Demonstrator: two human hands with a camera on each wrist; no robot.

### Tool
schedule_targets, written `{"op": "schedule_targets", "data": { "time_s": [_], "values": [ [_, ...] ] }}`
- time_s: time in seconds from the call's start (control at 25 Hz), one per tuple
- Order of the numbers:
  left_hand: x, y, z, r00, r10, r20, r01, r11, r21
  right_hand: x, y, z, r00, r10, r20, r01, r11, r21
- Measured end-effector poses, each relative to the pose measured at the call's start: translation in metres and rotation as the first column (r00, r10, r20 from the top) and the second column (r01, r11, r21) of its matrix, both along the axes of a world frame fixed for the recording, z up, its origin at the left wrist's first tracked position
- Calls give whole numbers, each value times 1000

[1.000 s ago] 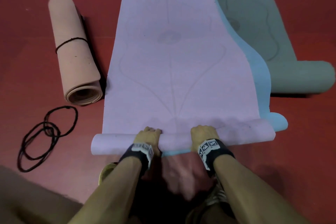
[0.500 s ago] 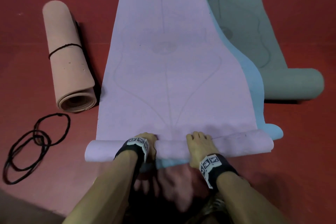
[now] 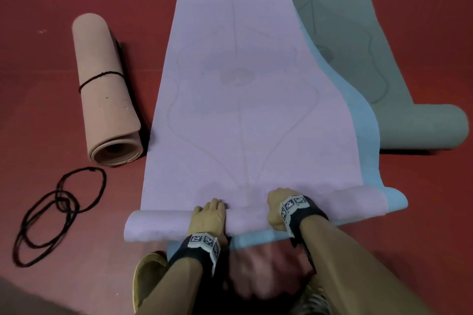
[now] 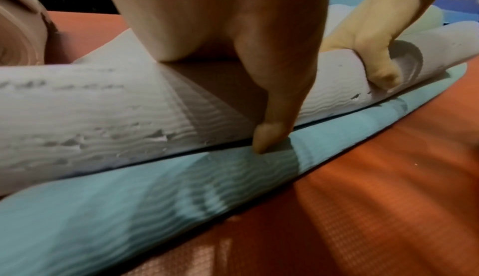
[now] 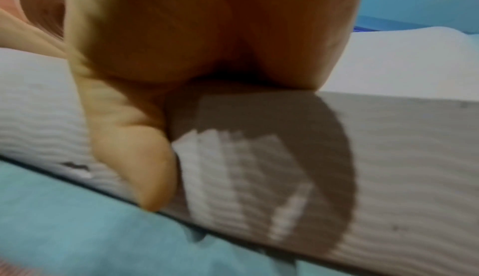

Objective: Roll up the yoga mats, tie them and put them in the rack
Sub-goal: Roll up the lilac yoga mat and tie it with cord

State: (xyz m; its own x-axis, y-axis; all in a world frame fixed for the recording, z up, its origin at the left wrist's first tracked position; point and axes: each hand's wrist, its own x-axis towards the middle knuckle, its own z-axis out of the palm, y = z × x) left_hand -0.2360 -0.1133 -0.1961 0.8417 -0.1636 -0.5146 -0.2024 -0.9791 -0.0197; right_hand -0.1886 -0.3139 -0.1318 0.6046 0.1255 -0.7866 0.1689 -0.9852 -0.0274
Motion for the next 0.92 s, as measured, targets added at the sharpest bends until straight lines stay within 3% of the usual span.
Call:
{"op": "schedule_targets", "data": {
  "time_s": [0.12,0.2,0.28,0.36,0.52,0.68,0.8,0.92],
  "values": [
    [-5,-6,5,1000,-3,15,3,1000,-11,5,-1,2,999,-32,-34,33,999,27],
    [0,-5,8,1000,-27,0,27,999,-28,-7,-5,-9,998,13,68,-15,999,37],
    [16,-2,16,995,-2,-101,-3,999,-42,-24,-10,-25,982,65,179,-72,997,28],
    [30,-9,19,975,79,-208,-72,997,41,-36,-12,-34,953,123,278,-134,991,19],
    [38,-33,17,954,207,-215,-145,951,274,-52,-5,-32,899,150,411,-148,988,-37],
    [35,-17,12,973,105,-208,-82,990,117,-35,-2,-30,934,103,343,-95,995,-41],
    [13,0,7,1000,-15,-17,14,998,-65,-17,-2,-24,958,91,271,-94,996,-4],
    [-3,-3,6,997,-33,74,37,998,-54,-1,-1,-12,991,-1,131,-4,999,36]
  ]
}}
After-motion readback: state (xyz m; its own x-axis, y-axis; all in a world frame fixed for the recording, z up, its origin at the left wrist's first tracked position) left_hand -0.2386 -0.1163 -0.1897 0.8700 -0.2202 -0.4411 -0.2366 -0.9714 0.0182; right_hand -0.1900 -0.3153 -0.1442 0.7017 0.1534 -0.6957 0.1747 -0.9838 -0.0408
